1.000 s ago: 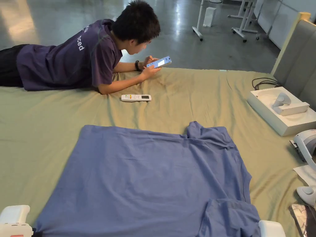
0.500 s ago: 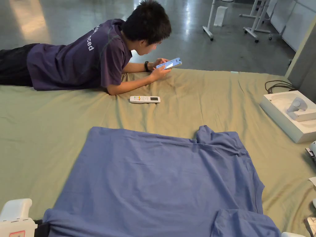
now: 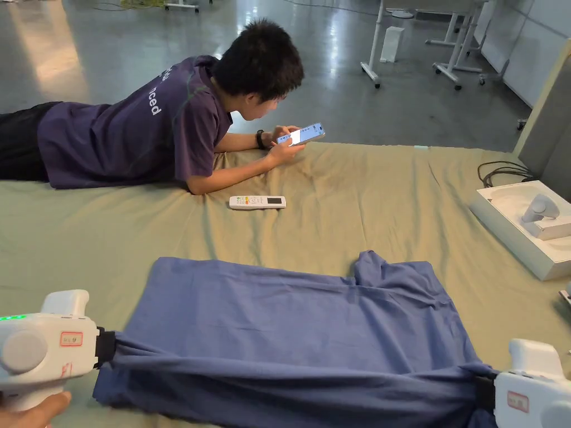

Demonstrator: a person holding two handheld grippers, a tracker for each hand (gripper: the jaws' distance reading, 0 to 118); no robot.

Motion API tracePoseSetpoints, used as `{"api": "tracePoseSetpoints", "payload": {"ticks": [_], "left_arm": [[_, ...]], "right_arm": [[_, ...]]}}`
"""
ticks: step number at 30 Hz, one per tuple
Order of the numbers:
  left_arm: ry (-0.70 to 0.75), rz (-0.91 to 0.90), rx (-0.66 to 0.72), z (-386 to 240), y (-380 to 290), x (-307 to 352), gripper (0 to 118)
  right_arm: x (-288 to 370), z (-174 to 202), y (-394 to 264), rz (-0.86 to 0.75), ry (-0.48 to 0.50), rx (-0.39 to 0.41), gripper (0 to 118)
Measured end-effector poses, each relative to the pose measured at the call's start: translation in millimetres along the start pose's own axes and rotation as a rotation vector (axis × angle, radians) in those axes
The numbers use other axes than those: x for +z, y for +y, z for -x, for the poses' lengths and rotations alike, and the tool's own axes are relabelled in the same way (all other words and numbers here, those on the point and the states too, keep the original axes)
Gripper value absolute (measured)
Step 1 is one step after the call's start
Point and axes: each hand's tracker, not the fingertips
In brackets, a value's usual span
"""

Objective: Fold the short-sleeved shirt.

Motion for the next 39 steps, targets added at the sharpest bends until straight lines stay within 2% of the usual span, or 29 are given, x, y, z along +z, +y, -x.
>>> {"api": "tracePoseSetpoints", "payload": {"ticks": [4, 6, 8, 11, 12, 15, 16, 17, 18, 20, 21, 22, 23, 26, 30, 31, 33, 34, 35, 38, 39], "left_arm": [[0.013, 0.051, 0.003, -1.1, 23.0, -32.5, 4], [0.014, 0.079, 0.016, 0.2, 5.2, -11.6, 4], [0.018, 0.114, 0.026, 16.0, 27.9, -61.6, 4], [0.03, 0.154, 0.032, 15.8, 17.2, -59.4, 4], [0.033, 0.16, 0.03, 3.2, 38.5, -93.5, 4], [0.037, 0.173, 0.025, -5.9, 36.4, -99.5, 4], [0.035, 0.173, 0.032, 14.5, 37.6, -116.1, 5], [0.029, 0.17, 0.039, 15.1, 36.2, -115.0, 8], [0.026, 0.157, 0.042, 14.1, 34.6, -110.8, 16], [0.023, 0.106, 0.03, -3.6, 27.5, -76.5, 44], [0.005, 0.073, 0.028, -7.0, 24.6, -65.9, 57], [-0.028, 0.037, 0.023, -11.0, 20.8, -54.2, 75], [-0.045, 0.001, 0.014, -15.6, 16.1, -43.7, 82], [-0.13, -0.141, -0.025, -31.5, 10.9, -7.7, 82], [-0.093, -0.359, -0.115, -53.0, -4.8, 32.1, 82], [-0.075, -0.421, -0.14, -61.3, -11.8, 42.5, 81], [-0.053, -0.503, -0.185, -66.0, -21.5, 53.5, 72], [-0.053, -0.535, -0.209, -71.8, -26.9, 61.4, 59], [-0.046, -0.562, -0.233, -77.1, -32.3, 69.1, 56], [-0.017, -0.63, -0.25, -82.2, -46.3, 79.3, 56], [-0.035, -0.643, -0.247, -82.8, -50.1, 84.7, 54]], "right_arm": [[-42.1, 4.5, 29.0, 0.036, -0.003, -0.001, 6], [-61.1, 8.5, 38.2, 0.05, -0.002, 0.007, 6], [-77.8, 13.3, 44.1, 0.073, -0.007, 0.025, 6], [-100.8, 18.9, 46.7, 0.11, -0.024, 0.067, 6], [-105.1, 20.2, 46.2, 0.121, -0.029, 0.067, 6], [-114.6, 22.5, 42.9, 0.143, -0.038, 0.079, 6], [-114.8, 22.9, 42.0, 0.145, -0.041, 0.081, 10], [-114.4, 21.6, 40.5, 0.14, -0.046, 0.084, 18], [-110.1, 22.0, 39.7, 0.123, -0.058, 0.089, 31], [-97.6, 21.2, 39.1, 0.063, -0.063, 0.084, 83], [-88.6, 20.8, 38.9, 0.026, -0.051, 0.068, 100], [-78.7, 21.1, 38.1, -0.019, -0.039, 0.056, 108], [-68.4, 21.9, 36.7, -0.076, -0.023, 0.051, 107], [-32.9, 29.3, 30.1, -0.249, -0.006, 0.058, 107], [11.2, 48.4, 14.5, -0.477, 0.03, 0.054, 106], [21.7, 53.8, 9.6, -0.527, 0.04, 0.056, 102], [39.1, 63.6, 0.2, -0.622, 0.046, 0.064, 83], [48.0, 68.9, -5.6, -0.668, 0.037, 0.069, 63], [55.9, 73.6, -11.0, -0.704, 0.031, 0.078, 51], [74.7, 82.4, -24.8, -0.773, 0.046, 0.058, 39], [80.9, 84.7, -29.1, -0.784, 0.043, 0.054, 28]]}}
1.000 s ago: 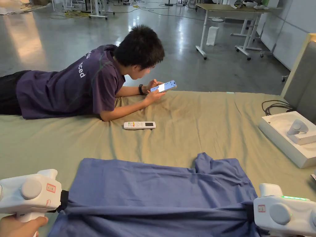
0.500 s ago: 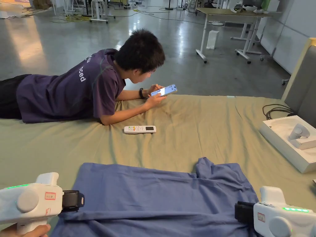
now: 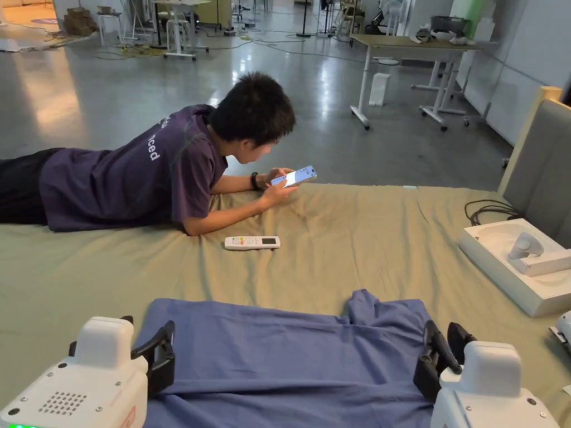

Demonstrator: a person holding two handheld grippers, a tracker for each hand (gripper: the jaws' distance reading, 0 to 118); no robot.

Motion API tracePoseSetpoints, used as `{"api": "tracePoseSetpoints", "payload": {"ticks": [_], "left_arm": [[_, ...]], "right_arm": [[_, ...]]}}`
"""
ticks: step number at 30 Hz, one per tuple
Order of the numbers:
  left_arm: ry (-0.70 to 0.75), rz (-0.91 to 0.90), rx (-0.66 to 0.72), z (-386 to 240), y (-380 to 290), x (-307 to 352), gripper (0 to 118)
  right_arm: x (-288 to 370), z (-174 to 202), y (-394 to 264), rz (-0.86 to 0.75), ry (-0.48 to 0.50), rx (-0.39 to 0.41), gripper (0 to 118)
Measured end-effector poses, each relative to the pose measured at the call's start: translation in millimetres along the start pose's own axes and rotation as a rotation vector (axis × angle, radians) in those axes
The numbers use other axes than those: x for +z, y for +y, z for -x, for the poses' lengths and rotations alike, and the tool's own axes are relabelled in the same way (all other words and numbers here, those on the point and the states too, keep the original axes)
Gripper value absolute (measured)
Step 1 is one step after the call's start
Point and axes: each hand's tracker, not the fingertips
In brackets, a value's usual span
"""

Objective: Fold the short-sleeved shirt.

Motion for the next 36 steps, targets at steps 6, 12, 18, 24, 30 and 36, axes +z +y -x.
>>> {"api": "tracePoseSetpoints", "payload": {"ticks": [6, 12, 18, 24, 30, 36], "left_arm": [[0.041, -0.036, -0.024, 1.3, -18.6, 16.0, 1], [0.051, 0.0, 0.038, 21.3, -30.9, 24.1, 1], [0.05, 0.234, 0.18, 66.6, -40.5, -6.5, 1], [0.035, 0.577, 0.268, 95.8, -47.9, -60.4, 13], [0.046, 0.768, 0.29, 101.8, -54.9, -103.0, 75], [0.06, 0.97, 0.242, 103.5, -66.2, -104.8, 75]], "right_arm": [[27.6, 6.7, 8.0, -0.106, -0.015, 0.054, 0], [29.0, 5.3, 11.5, -0.076, -0.009, 0.041, 0], [24.8, -0.4, 6.6, -0.033, -0.008, 0.046, 0], [16.9, -8.2, -4.9, 0.038, 0.009, 0.056, 0], [14.2, -18.3, -17.2, 0.109, -0.01, 0.044, 0], [10.1, -27.9, -27.8, 0.16, -0.025, 0.044, 0]]}}
